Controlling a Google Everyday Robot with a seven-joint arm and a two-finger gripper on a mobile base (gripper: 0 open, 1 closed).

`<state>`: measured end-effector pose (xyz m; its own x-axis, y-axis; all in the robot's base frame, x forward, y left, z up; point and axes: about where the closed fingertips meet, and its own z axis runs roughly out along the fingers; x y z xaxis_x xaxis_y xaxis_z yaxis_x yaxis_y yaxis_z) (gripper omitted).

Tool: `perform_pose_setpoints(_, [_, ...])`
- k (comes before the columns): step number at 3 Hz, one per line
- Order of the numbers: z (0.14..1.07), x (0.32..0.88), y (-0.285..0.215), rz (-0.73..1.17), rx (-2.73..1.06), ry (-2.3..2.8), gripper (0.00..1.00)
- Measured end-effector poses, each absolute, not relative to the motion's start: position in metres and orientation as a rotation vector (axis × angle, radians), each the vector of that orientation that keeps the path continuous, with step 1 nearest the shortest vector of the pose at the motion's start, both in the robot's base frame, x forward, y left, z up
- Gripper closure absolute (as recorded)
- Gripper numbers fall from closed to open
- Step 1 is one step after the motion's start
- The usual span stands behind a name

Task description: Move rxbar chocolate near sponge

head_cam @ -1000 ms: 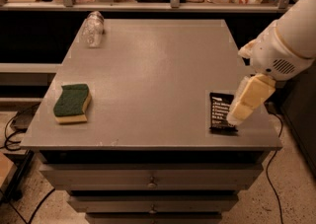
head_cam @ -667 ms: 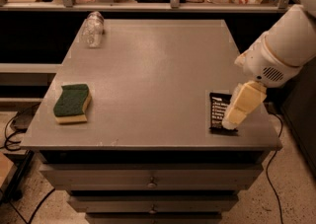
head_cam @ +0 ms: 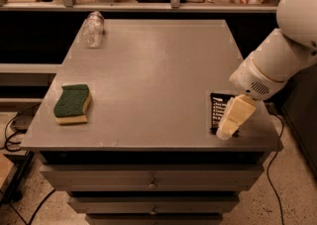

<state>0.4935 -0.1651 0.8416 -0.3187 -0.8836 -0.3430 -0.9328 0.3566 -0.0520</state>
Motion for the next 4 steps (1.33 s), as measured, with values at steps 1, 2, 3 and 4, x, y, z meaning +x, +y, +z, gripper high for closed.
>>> perform_pose_setpoints(1, [0.819, 0.493, -0.168, 0.263, -1.587, 2.361, 0.04])
perform_pose_setpoints(2, [0.811, 0.493, -0.168, 0.276, -1.577, 2.382, 0.26])
perform_pose_setpoints(3, [0.813, 0.493, -0.168, 0.278, -1.574, 2.383, 0.5])
perform_pose_setpoints(4, [0.824, 0.493, -0.168, 0.278, -1.574, 2.382, 0.81])
